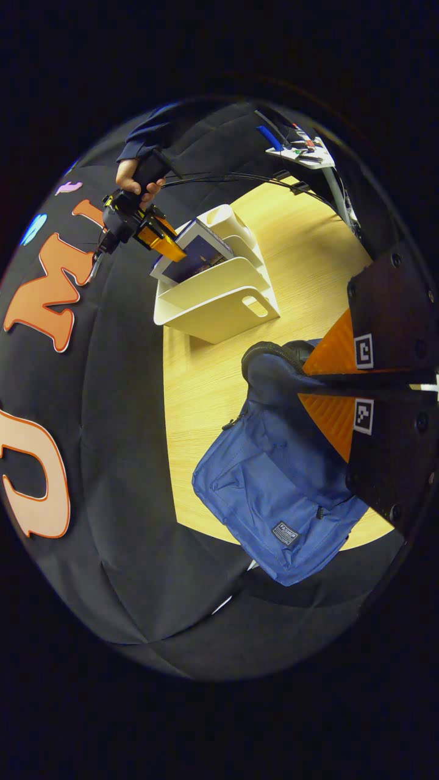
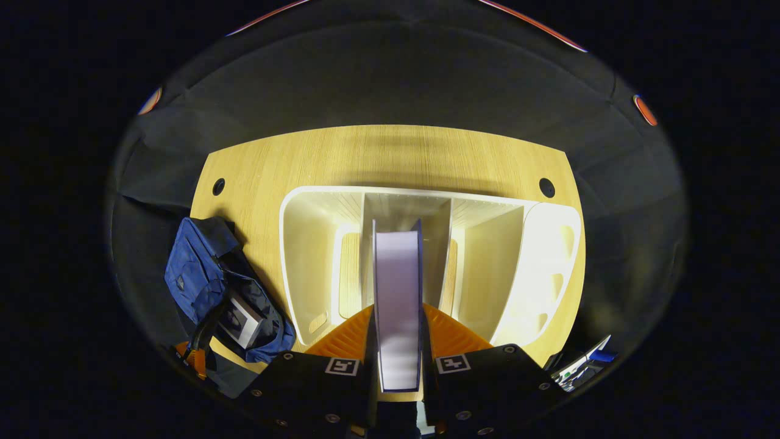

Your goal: Open the schoolbag, grab two books from the bookshelf and put them into the schoolbag.

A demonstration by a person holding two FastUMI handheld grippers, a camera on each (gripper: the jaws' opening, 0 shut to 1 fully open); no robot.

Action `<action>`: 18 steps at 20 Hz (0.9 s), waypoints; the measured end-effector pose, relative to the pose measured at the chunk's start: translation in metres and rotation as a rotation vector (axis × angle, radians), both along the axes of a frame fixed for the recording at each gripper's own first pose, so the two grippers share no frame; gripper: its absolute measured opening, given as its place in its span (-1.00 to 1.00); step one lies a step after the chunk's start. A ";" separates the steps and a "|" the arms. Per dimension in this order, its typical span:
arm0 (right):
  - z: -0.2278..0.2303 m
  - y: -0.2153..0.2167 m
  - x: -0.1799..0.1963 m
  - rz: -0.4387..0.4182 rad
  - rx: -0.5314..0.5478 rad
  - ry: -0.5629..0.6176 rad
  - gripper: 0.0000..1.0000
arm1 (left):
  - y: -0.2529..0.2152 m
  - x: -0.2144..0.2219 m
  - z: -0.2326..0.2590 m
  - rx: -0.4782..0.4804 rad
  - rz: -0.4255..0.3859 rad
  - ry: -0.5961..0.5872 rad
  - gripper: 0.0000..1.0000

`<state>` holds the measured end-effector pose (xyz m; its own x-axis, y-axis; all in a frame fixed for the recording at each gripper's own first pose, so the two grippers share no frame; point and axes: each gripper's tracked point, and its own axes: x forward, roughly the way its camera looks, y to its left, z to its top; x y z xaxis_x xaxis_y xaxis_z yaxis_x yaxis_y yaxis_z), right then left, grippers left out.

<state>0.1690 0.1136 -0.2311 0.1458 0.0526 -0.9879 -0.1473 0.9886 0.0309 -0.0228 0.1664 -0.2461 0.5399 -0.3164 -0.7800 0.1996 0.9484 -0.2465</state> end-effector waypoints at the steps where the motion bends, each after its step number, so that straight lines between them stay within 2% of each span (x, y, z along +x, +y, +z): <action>1: 0.001 -0.001 0.000 0.006 -0.001 0.000 -0.42 | -0.001 -0.001 0.001 -0.001 -0.003 -0.001 -0.92; 7: 0.019 -0.009 -0.007 0.046 0.006 -0.018 -0.55 | -0.001 0.000 -0.001 -0.003 -0.009 -0.002 -0.92; 13: 0.087 -0.035 -0.009 -0.006 0.062 -0.105 -0.56 | -0.001 0.002 -0.003 -0.006 -0.019 -0.001 -0.92; 18: 0.135 -0.052 -0.033 -0.021 0.114 -0.164 -0.56 | -0.002 0.002 -0.004 -0.007 -0.028 0.001 -0.92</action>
<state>0.1359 0.0612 -0.0959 0.3069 0.1581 -0.9385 -0.1393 0.9829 0.1200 -0.0211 0.1648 -0.2496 0.5297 -0.3371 -0.7783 0.2261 0.9405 -0.2535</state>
